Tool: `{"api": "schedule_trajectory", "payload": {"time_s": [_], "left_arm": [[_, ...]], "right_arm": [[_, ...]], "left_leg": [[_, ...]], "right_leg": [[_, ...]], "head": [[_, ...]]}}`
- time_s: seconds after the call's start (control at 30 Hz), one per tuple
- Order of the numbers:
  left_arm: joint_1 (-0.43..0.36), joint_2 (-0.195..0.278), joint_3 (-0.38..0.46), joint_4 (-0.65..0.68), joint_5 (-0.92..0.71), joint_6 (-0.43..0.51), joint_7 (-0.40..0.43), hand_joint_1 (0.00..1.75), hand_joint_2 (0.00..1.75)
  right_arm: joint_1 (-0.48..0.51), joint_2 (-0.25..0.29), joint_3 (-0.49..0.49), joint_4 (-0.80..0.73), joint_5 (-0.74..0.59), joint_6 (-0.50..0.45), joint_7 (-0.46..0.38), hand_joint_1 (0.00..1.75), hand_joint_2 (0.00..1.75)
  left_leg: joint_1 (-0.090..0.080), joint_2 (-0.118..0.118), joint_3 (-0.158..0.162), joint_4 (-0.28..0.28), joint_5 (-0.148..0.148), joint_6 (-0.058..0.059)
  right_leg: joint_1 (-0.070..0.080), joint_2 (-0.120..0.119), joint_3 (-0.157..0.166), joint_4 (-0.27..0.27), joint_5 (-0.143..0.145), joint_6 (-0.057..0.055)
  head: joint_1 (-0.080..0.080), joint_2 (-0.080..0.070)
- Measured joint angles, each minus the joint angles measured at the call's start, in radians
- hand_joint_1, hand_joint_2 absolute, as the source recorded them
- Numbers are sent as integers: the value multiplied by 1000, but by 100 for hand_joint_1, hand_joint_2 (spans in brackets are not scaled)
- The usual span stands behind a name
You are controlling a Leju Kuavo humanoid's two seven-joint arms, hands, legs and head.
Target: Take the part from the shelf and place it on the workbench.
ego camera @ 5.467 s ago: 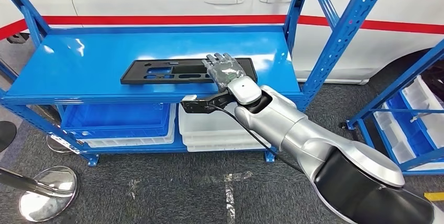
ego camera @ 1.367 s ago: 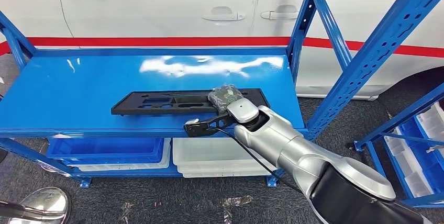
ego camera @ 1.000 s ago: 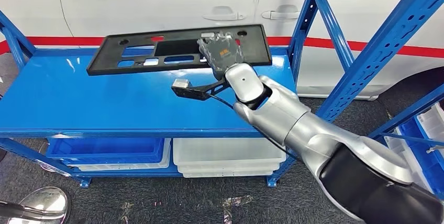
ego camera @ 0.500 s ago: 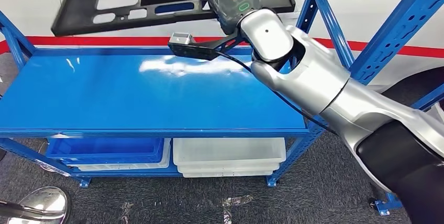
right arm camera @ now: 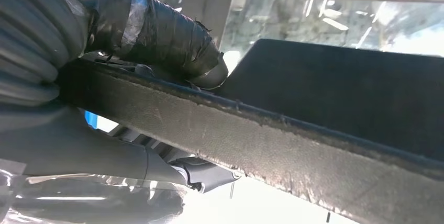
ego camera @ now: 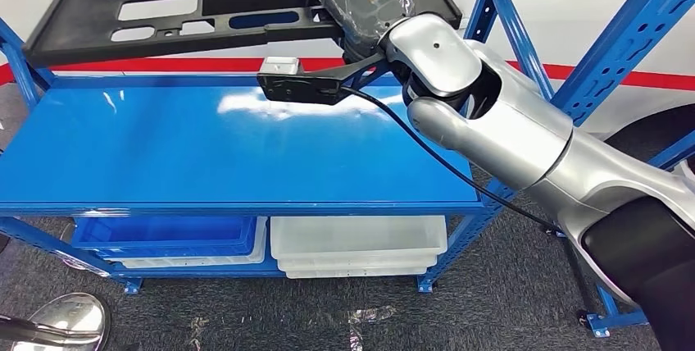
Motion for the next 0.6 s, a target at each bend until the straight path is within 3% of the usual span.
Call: {"api": "schedule_trajectory", "payload": {"time_s": [0.2,0.6], "left_arm": [[0,0,2,0,11,11,0,0,175],[0,0,3,0,-1,16,18,0,175]], "right_arm": [[1,-7,-5,-33,-111,25,5,175,175],[13,-39,-14,-92,-141,13,0,175,175]], "left_leg": [[0,0,0,0,0,0],[0,0,0,0,0,0]], "right_leg": [[0,0,0,0,0,0],[0,0,0,0,0,0]], "head": [[0,0],[0,0]]}}
